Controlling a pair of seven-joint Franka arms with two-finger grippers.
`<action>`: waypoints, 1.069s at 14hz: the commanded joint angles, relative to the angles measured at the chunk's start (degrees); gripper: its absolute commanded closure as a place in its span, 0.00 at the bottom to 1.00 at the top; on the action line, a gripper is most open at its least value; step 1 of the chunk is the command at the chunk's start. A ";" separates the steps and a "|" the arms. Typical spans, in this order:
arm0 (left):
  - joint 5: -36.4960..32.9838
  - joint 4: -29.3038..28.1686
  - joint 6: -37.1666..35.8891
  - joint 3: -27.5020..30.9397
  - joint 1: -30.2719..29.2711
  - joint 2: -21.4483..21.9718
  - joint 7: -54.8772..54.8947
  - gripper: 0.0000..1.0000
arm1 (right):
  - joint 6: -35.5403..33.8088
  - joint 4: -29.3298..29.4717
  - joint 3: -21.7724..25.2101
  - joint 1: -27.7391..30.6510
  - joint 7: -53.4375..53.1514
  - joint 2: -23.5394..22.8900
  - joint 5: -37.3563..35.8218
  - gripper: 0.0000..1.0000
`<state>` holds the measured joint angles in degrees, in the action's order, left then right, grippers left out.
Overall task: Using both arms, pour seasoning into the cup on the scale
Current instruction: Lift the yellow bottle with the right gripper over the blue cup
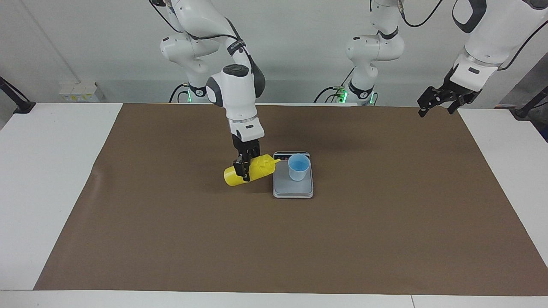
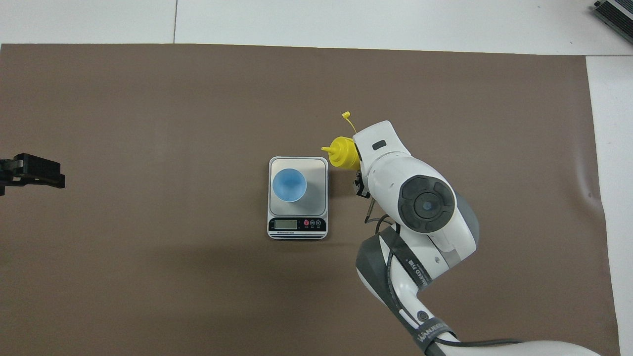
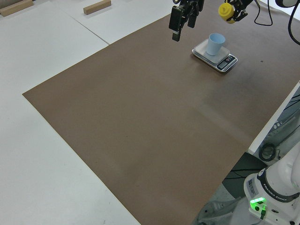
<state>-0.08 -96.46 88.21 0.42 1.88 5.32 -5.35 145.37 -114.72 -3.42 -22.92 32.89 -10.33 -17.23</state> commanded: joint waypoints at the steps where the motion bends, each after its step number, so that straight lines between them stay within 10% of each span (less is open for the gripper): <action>1: 0.87 -1.09 0.21 0.02 -0.30 1.18 0.08 0.00 | -2.36 2.66 -0.18 -0.81 -3.17 -1.71 -6.74 0.73; 15: 0.87 -1.09 0.21 0.02 -0.30 1.18 0.08 0.00 | -10.36 2.75 -0.18 -9.06 -16.09 -2.95 -38.45 0.81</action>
<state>-0.08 -96.46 88.21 0.42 1.88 5.32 -5.35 136.89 -113.06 -3.46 -31.18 19.06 -13.54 -49.63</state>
